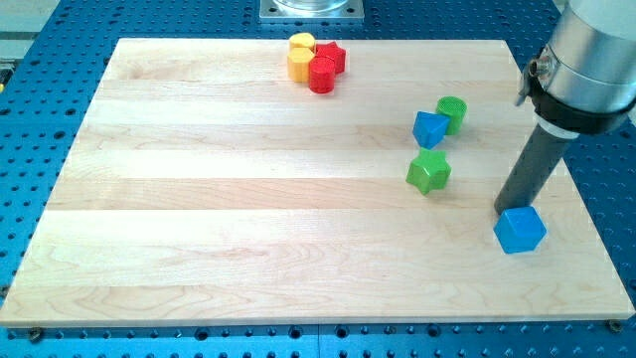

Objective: Make a group with the blue blocks and the green blocks

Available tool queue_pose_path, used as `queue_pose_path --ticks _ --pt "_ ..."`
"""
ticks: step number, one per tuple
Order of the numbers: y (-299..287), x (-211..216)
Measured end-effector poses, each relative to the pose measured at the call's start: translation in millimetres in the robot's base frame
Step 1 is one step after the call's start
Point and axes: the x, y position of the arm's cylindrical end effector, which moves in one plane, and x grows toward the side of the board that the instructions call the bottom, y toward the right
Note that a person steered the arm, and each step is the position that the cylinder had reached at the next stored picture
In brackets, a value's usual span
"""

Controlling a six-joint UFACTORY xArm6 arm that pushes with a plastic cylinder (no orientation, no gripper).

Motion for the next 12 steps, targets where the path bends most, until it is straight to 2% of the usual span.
queue_pose_path --ticks 1,2,3,5,6,7,8,9,10,11,12 --pt "0 29" --pt "-29 33" --pt "-121 37" --pt "-127 -81" --pt "-90 -73" --pt "-57 -35" --pt "-54 7" --pt "-92 32" --pt "-122 37" --pt "-193 49" --pt "-213 2"
